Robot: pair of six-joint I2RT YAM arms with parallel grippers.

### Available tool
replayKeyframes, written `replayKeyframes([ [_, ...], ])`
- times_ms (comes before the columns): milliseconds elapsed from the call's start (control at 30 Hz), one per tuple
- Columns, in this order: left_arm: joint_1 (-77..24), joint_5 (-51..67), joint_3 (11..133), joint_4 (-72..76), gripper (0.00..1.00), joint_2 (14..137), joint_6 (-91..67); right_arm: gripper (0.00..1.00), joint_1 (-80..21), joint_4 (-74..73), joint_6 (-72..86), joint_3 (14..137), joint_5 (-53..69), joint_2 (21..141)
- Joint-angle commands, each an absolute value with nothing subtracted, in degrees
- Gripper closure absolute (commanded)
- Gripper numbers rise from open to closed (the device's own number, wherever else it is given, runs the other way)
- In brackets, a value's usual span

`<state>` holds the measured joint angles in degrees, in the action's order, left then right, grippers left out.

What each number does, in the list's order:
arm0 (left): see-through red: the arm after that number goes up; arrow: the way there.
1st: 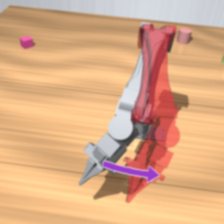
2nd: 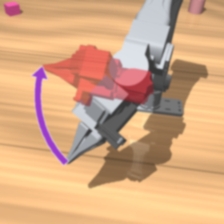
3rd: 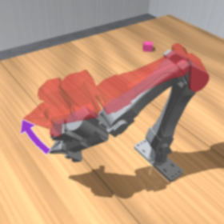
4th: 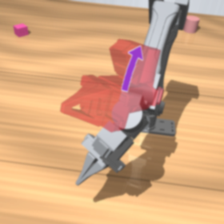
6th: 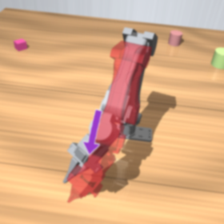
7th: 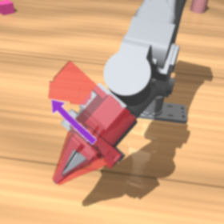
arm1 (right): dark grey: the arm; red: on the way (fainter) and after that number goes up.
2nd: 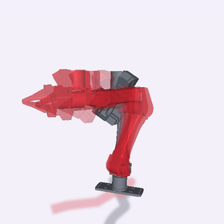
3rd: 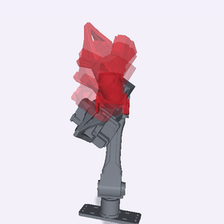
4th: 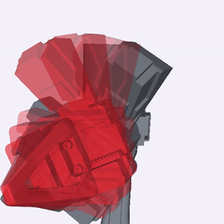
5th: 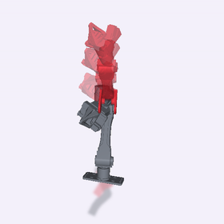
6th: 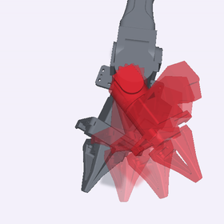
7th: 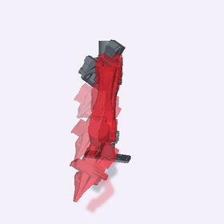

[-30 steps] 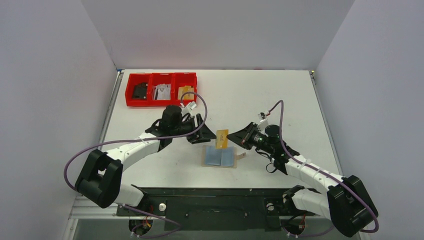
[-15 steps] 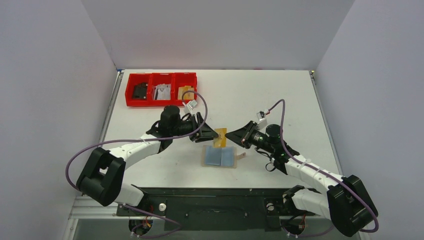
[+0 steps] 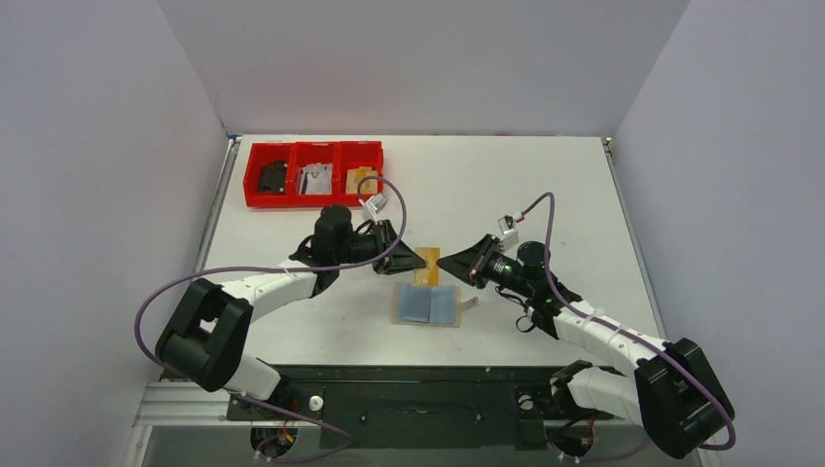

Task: Take the credit cards out of the card holder
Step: Place the credit card in the storage box.

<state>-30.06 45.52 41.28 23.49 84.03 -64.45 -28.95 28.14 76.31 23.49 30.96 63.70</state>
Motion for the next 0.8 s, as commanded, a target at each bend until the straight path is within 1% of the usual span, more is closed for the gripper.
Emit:
replayKeyframes([
  [0,-30.6,47.1,41.0,28.6,0.89,84.5,-65.3,1.0,-29.4,31.7,76.2,26.1,31.5,64.4],
  [33,-30.7,47.1,40.9,28.8,0.93,84.6,-65.5,1.0,-29.4,31.2,76.0,26.2,31.4,64.4],
  [67,-30.7,47.0,40.9,28.9,1.0,84.5,-65.5,1.0,-29.4,30.3,75.4,26.4,31.2,64.3],
  [133,-30.8,46.9,40.8,29.0,1.0,84.5,-65.5,1.0,-29.5,28.0,74.2,26.9,30.7,63.9],
  [167,-30.8,46.7,40.7,29.0,1.0,84.4,-65.4,0.94,-29.5,27.1,73.1,27.1,30.3,63.3],
  [200,-30.8,46.6,40.7,28.9,1.0,84.2,-65.4,0.76,-29.6,24.7,72.3,27.7,29.4,63.0],
  [233,-30.8,46.2,40.6,28.7,1.0,84.1,-65.4,0.66,-29.7,23.1,70.4,28.1,28.2,62.1],
  [267,-30.8,46.0,40.6,28.5,1.0,83.9,-65.3,0.46,-29.7,19.0,69.4,29.1,27.4,61.5],
  [300,-30.8,45.4,40.5,28.0,1.0,83.6,-65.2,0.32,-29.8,16.8,66.9,29.8,25.4,60.5],
  [367,-30.8,44.0,40.6,26.2,1.0,83.0,-64.5,0.22,-30.0,9.4,63.4,31.7,21.9,58.8],
  [467,-30.7,40.2,42.1,20.7,1.0,81.2,-61.4,0.19,-30.1,-1.2,59.9,34.5,16.4,56.7],
  [567,-30.4,33.1,44.6,12.6,1.0,79.7,-58.0,0.17,-30.2,-6.8,58.1,35.1,10.6,53.8],
  [600,-30.3,31.4,46.1,9.5,1.0,79.1,-57.4,0.17,-30.2,-7.5,57.8,35.2,9.7,53.2],
  [667,-29.6,23.6,48.5,5.4,1.0,78.2,-56.0,0.17,-30.2,-9.1,57.0,35.4,8.1,52.4],
  [767,-28.8,15.6,51.9,1.3,1.0,78.0,-55.0,0.17,-30.1,-10.9,56.3,35.7,7.1,52.0],
])
